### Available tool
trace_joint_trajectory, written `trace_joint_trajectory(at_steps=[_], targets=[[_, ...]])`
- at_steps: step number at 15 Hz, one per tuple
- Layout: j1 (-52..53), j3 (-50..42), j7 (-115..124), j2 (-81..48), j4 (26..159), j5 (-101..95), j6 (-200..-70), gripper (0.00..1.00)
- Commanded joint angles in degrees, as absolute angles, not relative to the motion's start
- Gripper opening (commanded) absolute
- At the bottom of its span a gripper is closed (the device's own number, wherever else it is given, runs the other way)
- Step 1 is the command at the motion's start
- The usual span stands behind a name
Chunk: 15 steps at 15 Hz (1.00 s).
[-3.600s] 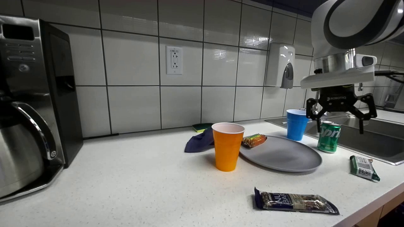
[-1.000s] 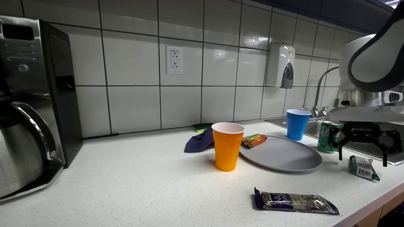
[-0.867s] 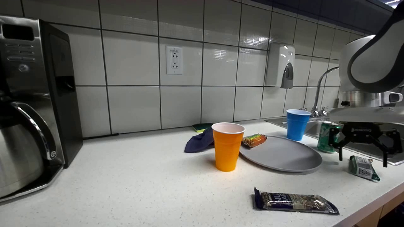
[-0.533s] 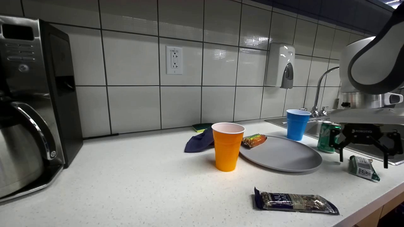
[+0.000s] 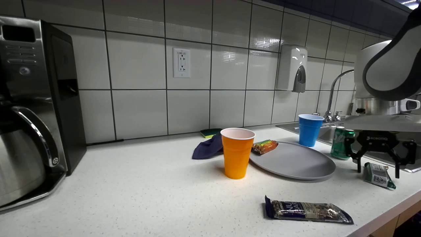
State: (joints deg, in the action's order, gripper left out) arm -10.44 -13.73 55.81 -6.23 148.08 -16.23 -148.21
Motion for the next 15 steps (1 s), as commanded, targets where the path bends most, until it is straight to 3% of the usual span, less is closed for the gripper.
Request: trace_joint_trajectory(at_steps=[1, 6, 15], targets=[[-9.94, -14.6, 55.39, -6.44, 147.57, -16.76, -149.15, 0.49], [-9.88, -14.68, 55.37, -6.12, 147.36, -16.69, -149.58, 0.15], [-8.73, -13.94, 55.37, -1.66, 150.27, -16.3, -148.28, 0.15]])
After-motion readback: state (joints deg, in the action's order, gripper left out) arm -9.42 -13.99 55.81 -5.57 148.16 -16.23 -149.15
